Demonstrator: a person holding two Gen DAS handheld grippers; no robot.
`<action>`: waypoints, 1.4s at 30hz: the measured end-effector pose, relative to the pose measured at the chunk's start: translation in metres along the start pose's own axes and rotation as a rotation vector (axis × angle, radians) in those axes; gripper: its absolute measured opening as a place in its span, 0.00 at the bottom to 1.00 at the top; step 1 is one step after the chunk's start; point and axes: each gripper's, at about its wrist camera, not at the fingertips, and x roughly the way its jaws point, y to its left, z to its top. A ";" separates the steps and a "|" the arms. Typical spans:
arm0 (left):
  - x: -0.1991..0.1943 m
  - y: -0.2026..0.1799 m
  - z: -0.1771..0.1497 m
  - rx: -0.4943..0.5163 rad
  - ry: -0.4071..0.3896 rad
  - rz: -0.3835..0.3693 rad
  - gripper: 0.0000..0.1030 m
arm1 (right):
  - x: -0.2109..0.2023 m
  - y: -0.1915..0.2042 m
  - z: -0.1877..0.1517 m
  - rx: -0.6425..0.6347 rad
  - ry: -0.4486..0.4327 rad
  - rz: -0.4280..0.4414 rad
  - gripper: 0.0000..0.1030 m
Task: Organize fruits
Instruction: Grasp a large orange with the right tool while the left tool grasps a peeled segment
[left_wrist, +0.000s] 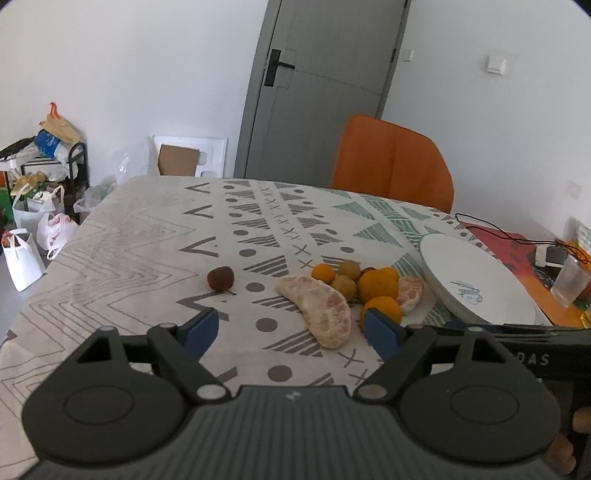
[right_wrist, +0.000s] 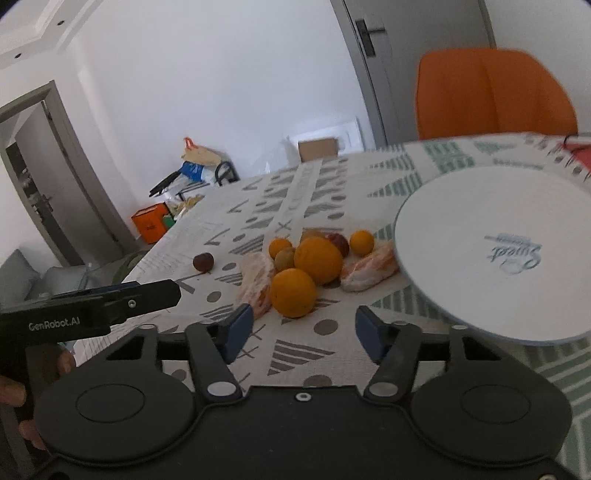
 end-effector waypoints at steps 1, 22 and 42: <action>0.002 0.001 0.000 -0.005 0.004 0.003 0.80 | 0.004 -0.001 0.001 0.009 0.010 0.006 0.54; 0.043 -0.006 0.007 0.004 0.078 -0.006 0.78 | 0.029 -0.005 0.011 -0.008 0.019 0.021 0.31; 0.078 -0.050 -0.003 0.069 0.133 -0.028 0.79 | -0.007 -0.019 0.018 -0.002 -0.082 -0.003 0.32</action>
